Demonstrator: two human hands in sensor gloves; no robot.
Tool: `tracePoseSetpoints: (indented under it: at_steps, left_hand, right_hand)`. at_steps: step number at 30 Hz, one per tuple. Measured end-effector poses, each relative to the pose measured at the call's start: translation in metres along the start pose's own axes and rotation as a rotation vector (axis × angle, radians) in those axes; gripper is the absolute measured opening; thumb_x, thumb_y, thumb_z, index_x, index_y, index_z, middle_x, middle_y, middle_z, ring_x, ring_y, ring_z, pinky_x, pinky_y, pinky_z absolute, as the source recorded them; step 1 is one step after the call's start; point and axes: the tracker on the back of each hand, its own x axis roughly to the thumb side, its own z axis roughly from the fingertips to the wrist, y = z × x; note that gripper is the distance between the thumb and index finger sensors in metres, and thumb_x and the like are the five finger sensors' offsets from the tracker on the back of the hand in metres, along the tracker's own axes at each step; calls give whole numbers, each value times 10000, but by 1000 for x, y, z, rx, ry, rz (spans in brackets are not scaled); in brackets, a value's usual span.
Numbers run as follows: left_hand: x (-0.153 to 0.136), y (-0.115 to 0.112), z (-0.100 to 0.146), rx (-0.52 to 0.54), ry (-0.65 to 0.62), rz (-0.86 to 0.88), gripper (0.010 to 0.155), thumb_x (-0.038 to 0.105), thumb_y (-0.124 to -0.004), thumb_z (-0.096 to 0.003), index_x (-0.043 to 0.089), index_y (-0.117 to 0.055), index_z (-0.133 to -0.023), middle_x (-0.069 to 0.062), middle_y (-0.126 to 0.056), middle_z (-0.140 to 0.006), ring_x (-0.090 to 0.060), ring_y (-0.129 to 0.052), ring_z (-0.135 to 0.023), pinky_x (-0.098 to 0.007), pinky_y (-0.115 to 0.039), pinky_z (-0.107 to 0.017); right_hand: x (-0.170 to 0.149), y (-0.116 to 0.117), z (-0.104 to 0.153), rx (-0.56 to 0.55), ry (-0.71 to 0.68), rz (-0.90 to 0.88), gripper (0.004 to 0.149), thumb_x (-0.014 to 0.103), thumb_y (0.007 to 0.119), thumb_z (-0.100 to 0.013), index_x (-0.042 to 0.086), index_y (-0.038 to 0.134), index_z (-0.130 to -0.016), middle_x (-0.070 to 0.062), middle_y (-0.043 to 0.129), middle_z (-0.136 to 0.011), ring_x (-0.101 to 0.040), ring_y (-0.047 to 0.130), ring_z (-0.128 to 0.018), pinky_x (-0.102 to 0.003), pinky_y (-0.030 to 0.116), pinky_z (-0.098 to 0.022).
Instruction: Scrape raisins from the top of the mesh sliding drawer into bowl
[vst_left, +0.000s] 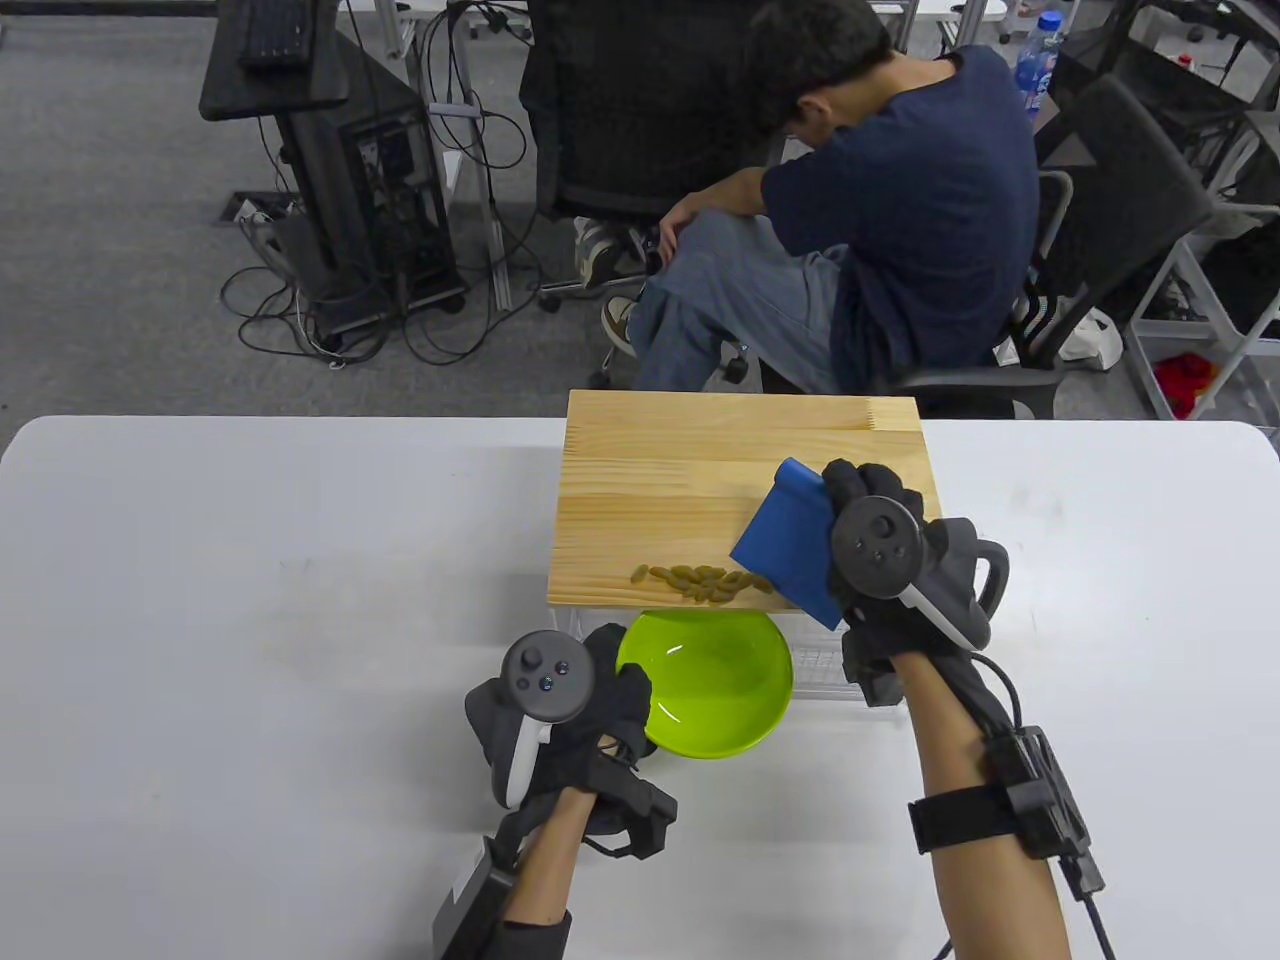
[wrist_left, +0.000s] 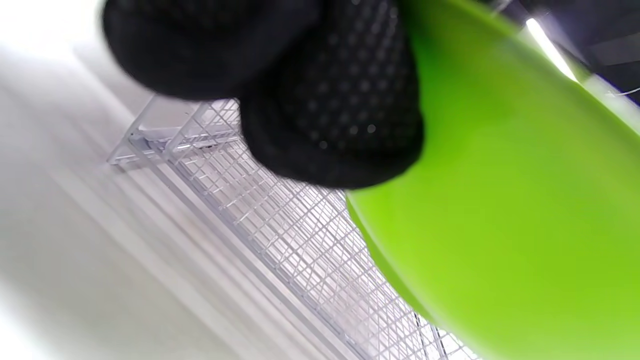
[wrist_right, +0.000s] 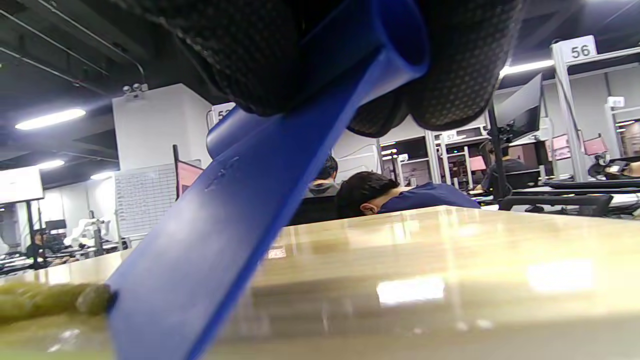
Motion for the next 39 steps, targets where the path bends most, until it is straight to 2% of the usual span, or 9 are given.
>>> tracePoseSetpoints:
  at_steps: [9, 25, 30, 34, 39]
  left_hand:
    - [-5, 3, -4, -8, 13, 10, 578, 281, -792, -522, 90, -665, -1053, -140, -942, -862, -98, -1119, -177, -244, -986, -167]
    - [-7, 7, -3, -6, 11, 18, 574, 274, -794, -521, 79, -673, -1047, -153, -950, -850, -105, -1118, -170, -249, -984, -162]
    - [-8, 8, -3, -1, 13, 18, 575, 274, -795, -520, 78, -673, -1047, -152, -951, -848, -105, -1118, -168, -249, -984, -161]
    - [-10, 11, -2, 2, 21, 29, 577, 274, -795, -520, 76, -670, -1047, -153, -950, -848, -105, -1118, -168, -250, -984, -160]
    - [-12, 13, -1, 16, 26, 24, 576, 275, -794, -521, 79, -667, -1047, -152, -950, -847, -106, -1118, -169, -250, -984, -161]
  right_hand:
    - [5, -1, 8, 0, -76, -30, 564, 166, 782, -533, 108, 579, -1056, -196, 588, -1053, -468, 802, -850, -610, 723, -587]
    - [13, -2, 33, -75, -239, -55, 561, 175, 786, -530, 123, 584, -1050, -178, 592, -1053, -452, 808, -852, -600, 730, -590]
    - [17, -3, 38, -51, -295, -40, 560, 175, 794, -526, 129, 591, -1047, -172, 595, -1054, -447, 805, -857, -599, 727, -597]
    - [18, -9, 36, -71, -286, -75, 561, 177, 793, -528, 126, 589, -1048, -175, 593, -1055, -448, 805, -857, -595, 731, -597]
    - [19, -15, 19, -147, -183, -81, 564, 172, 790, -531, 118, 579, -1052, -184, 583, -1055, -456, 798, -858, -601, 731, -593]
